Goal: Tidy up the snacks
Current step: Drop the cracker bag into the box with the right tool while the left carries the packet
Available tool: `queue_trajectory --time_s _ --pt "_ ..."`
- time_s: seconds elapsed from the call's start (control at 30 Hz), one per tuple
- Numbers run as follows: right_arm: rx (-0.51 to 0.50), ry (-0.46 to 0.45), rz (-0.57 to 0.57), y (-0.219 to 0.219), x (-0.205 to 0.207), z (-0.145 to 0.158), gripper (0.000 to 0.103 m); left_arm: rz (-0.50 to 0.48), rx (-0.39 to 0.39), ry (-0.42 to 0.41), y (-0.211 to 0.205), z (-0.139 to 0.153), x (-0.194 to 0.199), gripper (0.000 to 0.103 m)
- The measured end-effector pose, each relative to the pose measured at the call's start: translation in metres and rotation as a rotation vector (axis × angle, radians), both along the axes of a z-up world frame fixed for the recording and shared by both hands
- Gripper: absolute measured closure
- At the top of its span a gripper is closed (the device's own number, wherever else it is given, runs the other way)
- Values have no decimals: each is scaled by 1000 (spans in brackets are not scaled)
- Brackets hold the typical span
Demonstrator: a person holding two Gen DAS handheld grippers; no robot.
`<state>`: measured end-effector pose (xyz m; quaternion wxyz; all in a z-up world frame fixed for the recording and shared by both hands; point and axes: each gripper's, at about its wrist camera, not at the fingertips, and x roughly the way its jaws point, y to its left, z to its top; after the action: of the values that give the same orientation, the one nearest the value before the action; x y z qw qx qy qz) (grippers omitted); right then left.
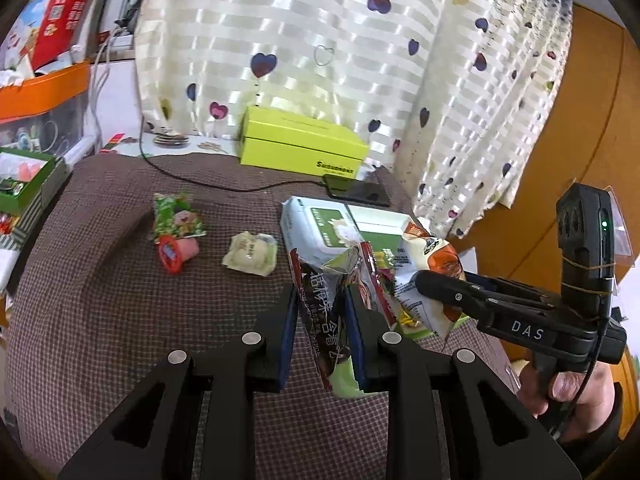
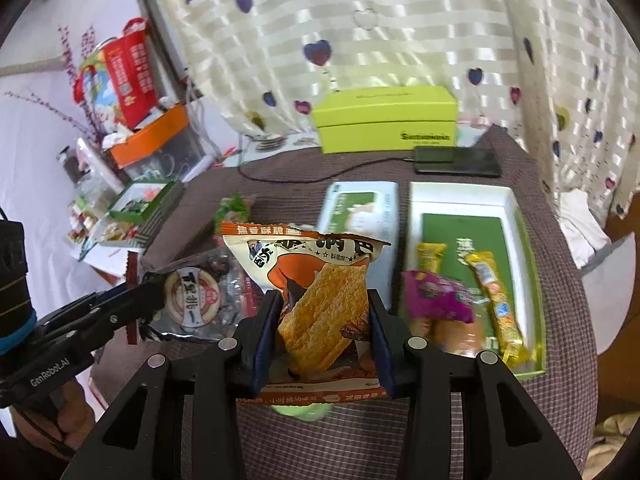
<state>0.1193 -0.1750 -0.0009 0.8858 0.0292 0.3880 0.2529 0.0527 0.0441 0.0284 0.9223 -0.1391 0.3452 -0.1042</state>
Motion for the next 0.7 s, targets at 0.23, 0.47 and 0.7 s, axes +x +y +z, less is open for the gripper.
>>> queue_trajectory --time_s 0.23,0.47,0.7 --pt "6 17 -83 -38 11 -8 62 -48 5 9 -20 -1 16 78" --pt "8 25 -153 -69 28 -15 62 -79 10 5 -35 0 31 78" --pt "-28 30 -234 -100 55 -26 62 -91 8 -2 -41 1 45 78"
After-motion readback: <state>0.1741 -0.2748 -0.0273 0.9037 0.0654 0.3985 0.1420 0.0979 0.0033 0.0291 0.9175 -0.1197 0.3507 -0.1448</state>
